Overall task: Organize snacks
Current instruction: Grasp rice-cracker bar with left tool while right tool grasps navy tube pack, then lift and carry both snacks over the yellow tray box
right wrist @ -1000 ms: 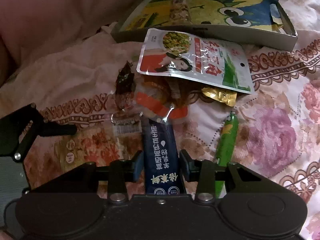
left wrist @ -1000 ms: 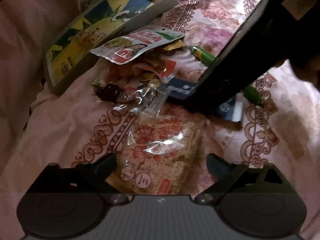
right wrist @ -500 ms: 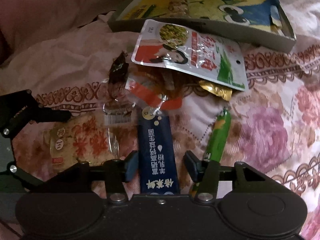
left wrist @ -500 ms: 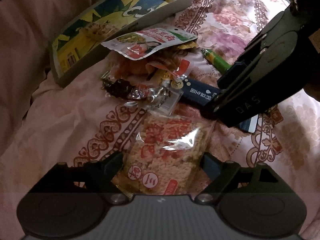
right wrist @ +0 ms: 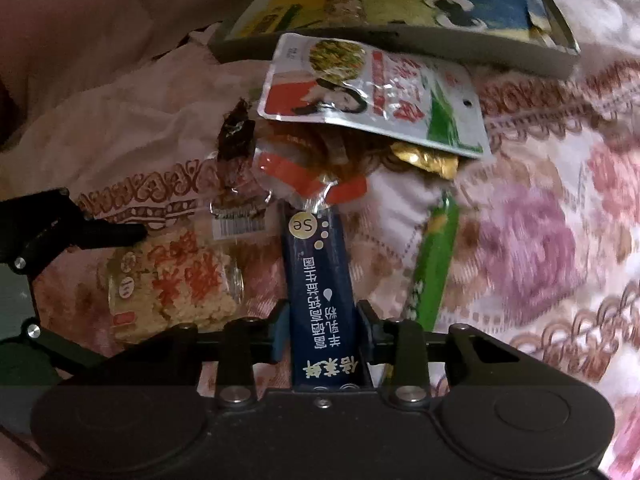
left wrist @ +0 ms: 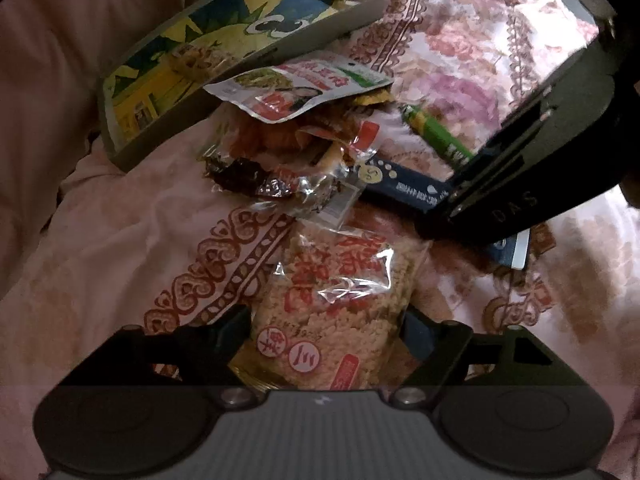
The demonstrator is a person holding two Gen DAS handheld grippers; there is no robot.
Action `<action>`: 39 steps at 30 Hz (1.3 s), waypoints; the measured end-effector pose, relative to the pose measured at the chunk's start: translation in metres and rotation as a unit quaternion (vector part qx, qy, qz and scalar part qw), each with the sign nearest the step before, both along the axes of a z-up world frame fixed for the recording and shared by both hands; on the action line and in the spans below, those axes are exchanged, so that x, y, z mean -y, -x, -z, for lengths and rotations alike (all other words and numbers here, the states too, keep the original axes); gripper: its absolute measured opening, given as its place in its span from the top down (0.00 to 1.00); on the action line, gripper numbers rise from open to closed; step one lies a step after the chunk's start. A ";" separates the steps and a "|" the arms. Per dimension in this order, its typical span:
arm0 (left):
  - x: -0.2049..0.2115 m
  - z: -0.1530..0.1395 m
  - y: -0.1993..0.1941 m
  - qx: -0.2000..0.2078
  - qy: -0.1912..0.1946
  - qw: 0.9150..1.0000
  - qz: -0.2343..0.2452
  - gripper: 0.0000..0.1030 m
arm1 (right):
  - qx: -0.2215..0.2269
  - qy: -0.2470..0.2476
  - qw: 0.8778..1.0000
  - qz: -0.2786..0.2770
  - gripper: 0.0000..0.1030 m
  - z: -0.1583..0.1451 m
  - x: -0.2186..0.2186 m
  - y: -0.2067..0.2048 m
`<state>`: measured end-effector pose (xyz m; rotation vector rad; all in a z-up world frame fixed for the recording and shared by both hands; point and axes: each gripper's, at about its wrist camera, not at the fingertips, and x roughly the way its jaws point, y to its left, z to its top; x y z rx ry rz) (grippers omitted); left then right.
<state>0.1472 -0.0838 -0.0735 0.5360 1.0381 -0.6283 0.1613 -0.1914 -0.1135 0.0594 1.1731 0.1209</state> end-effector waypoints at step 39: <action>-0.037 -0.049 0.008 -0.074 0.206 0.974 -0.053 0.27 | 0.065 -0.238 0.954 0.170 0.69 -0.052 0.076 0.073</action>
